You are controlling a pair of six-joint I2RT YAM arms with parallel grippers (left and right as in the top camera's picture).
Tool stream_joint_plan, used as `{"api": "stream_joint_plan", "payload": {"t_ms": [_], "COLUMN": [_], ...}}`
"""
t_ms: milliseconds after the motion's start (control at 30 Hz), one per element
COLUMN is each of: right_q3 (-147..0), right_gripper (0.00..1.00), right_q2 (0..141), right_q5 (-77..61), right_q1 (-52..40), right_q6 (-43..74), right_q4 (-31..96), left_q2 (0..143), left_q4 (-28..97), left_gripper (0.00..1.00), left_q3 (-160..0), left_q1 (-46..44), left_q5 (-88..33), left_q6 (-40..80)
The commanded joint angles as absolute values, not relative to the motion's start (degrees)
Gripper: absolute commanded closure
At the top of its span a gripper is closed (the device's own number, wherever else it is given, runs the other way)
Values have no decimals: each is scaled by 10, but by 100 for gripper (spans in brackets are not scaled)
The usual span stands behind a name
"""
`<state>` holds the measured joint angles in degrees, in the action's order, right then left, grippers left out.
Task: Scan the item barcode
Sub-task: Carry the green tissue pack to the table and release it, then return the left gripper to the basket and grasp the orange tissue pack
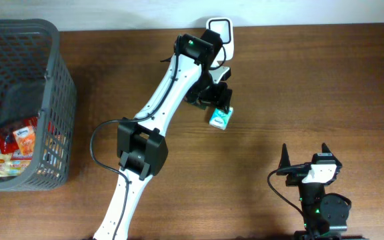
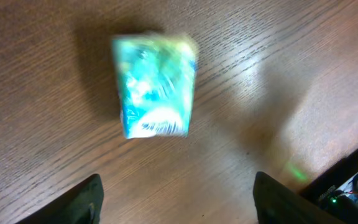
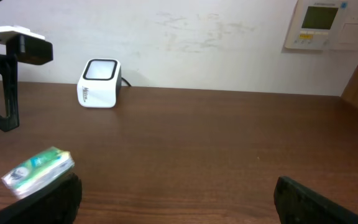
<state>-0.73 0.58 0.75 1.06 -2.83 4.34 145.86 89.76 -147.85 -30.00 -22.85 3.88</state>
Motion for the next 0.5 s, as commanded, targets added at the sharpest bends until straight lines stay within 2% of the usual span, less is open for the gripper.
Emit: {"api": "stream_joint_plan", "payload": {"t_ms": [0, 67, 100, 133, 233, 400, 467], "right_q3": [-3, -3, -3, -3, -3, -3, -3], "right_gripper": [2, 1, 2, 2, 2, 2, 2], "right_q2": [2, 2, 2, 2, 2, 2, 2], "right_q5": [8, 8, 8, 8, 8, 8, 8], "right_q1": [8, 8, 8, 8, 8, 8, 8], "right_q6": [-28, -28, -28, -28, -28, -28, -28], "right_q4": [47, 47, 47, 47, 47, 47, 47], "left_q2": [1456, 1456, 1455, 1443, 1367, 1179, 1112], "left_q4": [924, 957, 967, 967, 967, 967, 967], "left_gripper": [18, 11, 2, 0, 1, 1, 1], "left_q3": [-1500, -1547, -1589, -1611, -1652, -1651, -1651], "left_q1": [-287, -267, -249, -235, -186, -98, -36], "left_q5": [-226, -216, -207, -206, -189, -55, -17], "left_q6": [34, 34, 33, 34, 34, 35, 36]}}
